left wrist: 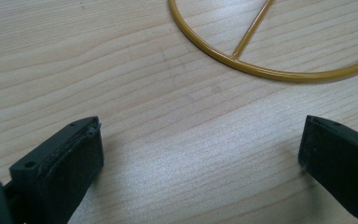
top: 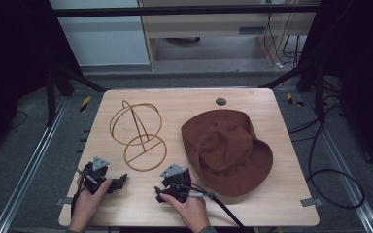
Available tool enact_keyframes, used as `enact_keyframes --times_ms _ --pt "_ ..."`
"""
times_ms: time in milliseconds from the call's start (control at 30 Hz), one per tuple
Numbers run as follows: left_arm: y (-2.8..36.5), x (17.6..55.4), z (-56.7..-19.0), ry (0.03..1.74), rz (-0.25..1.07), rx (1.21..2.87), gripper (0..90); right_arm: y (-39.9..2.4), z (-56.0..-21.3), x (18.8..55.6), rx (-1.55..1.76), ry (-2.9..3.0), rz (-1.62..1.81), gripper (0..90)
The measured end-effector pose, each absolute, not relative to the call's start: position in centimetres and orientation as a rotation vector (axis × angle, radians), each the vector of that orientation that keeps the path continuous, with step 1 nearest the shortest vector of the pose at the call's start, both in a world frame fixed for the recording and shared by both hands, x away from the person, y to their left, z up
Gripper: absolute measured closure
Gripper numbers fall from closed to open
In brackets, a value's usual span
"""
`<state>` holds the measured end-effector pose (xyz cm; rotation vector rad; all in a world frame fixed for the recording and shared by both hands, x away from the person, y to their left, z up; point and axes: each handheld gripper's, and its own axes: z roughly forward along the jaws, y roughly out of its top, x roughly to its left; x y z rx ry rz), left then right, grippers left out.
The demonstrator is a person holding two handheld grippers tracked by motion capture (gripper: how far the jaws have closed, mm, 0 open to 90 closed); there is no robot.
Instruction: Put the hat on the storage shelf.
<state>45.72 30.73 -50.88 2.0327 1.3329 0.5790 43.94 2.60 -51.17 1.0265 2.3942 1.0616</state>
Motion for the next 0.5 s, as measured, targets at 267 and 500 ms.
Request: enact_keyframes --times_ms 267,500 --pt "30.63 45.63 -50.86 1.343 0.582 2.030 0.0 2.60 -51.17 43.93 1.029 2.394 1.062 10.8" --pt "30.58 45.58 -50.85 1.344 0.579 2.029 0.0 2.62 -50.36 43.24 1.025 2.380 1.016 13.4"
